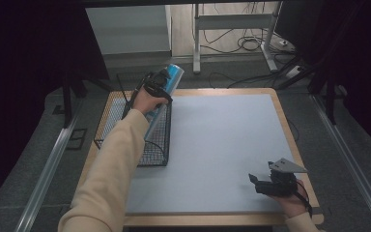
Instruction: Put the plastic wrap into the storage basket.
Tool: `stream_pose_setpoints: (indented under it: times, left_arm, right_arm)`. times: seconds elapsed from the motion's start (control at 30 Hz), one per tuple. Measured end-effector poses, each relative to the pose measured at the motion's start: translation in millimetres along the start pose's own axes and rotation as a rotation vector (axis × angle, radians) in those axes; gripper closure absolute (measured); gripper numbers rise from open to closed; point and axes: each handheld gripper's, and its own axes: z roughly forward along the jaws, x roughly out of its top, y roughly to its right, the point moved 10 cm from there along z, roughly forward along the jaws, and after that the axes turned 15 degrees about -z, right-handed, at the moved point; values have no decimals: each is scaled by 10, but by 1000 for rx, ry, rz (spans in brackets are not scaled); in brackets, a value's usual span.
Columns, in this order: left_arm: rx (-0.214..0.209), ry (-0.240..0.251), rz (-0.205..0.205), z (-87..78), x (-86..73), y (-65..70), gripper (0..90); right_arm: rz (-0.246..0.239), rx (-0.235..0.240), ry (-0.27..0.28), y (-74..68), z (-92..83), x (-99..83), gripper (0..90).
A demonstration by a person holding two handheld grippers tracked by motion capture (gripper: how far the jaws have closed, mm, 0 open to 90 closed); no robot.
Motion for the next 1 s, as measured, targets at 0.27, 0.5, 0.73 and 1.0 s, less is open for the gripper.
stream_pose_setpoints:
  times: [0.27, 0.5, 0.73, 1.0]
  left_arm:
    - [54, 6, 3, 42, -7, -124, 313]
    - [68, -4, 6, 65, -56, -199, 302]
    - [59, 30, -4, -53, -38, -152, 182]
    - [-39, 136, -21, -420, -78, 24, 131]
  right_arm:
    - [1, 3, -3, -3, 5, -6, 147]
    - [1, 2, -5, -2, 12, -11, 147]
    - [0, 3, -3, -18, 7, -3, 147]
    - [-1, 4, -1, -17, 1, -2, 147]
